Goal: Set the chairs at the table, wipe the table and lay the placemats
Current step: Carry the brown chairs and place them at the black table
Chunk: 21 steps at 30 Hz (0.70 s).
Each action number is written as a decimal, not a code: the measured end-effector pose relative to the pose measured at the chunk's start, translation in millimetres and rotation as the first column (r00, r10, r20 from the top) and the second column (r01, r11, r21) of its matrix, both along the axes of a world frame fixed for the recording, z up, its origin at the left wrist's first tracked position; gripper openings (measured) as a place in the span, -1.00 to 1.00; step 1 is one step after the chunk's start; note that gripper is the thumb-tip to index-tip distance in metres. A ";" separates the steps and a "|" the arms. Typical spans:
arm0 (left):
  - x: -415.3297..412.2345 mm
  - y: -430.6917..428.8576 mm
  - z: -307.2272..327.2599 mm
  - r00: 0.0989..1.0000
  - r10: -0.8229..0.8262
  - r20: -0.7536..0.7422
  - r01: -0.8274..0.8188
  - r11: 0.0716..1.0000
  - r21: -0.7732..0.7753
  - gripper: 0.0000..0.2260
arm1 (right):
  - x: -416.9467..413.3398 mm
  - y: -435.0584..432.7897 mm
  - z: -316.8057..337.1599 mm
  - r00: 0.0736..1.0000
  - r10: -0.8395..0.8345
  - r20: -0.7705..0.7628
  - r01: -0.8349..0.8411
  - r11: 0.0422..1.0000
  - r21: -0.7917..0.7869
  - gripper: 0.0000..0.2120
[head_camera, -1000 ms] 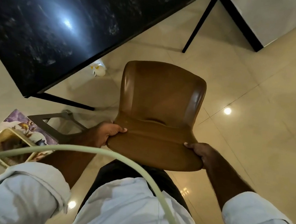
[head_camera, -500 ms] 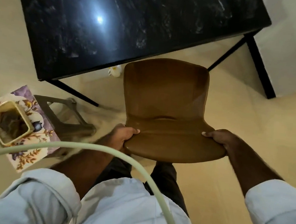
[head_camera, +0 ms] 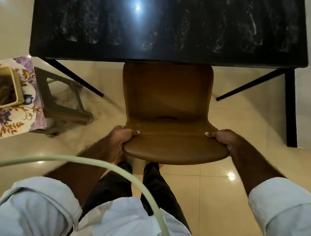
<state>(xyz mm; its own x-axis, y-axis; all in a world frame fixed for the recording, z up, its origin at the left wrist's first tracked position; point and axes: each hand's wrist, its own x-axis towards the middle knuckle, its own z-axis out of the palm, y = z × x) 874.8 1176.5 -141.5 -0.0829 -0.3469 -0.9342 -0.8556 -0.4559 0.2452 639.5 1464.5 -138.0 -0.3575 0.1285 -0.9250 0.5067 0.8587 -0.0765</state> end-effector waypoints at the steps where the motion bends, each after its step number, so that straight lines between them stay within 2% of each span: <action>1: -4.5 -1.2 -2.8 1.000 -0.001 0.007 0.001 1.000 -0.001 -0.71 | -5.3 -3.2 0.5 1.000 -0.001 0.004 0.001 1.000 -0.004 -0.38; 6: -23.0 -7.4 -6.2 0.999 -0.009 0.032 0.009 1.000 -0.002 -0.59 | -25.3 -9.0 -0.4 0.999 -0.008 0.044 0.009 1.000 -0.017 -0.48; 12: -51.9 -18.2 1.3 1.000 -0.018 0.013 0.019 1.000 -0.007 -0.68 | -52.0 -17.6 -2.8 0.999 -0.001 0.037 0.002 1.000 -0.028 -0.44; 17: -76.8 -25.2 4.8 1.000 -0.018 -0.006 0.018 1.000 -0.024 -0.68 | -72.5 -25.8 3.2 0.999 0.046 -0.018 -0.046 0.999 0.002 -0.55; 21: -91.5 -27.9 7.4 1.000 -0.019 -0.018 0.018 0.999 -0.035 -0.78 | -85.8 -31.8 5.7 0.999 0.027 -0.038 -0.027 0.999 -0.017 -0.60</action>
<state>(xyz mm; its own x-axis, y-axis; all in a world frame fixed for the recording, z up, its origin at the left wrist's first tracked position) 783.3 1148.6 -134.2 -0.1065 -0.3778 -0.9197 -0.8590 -0.4309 0.2765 553.7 1432.7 -132.3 -0.3953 0.1018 -0.9129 0.4797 0.8704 -0.1107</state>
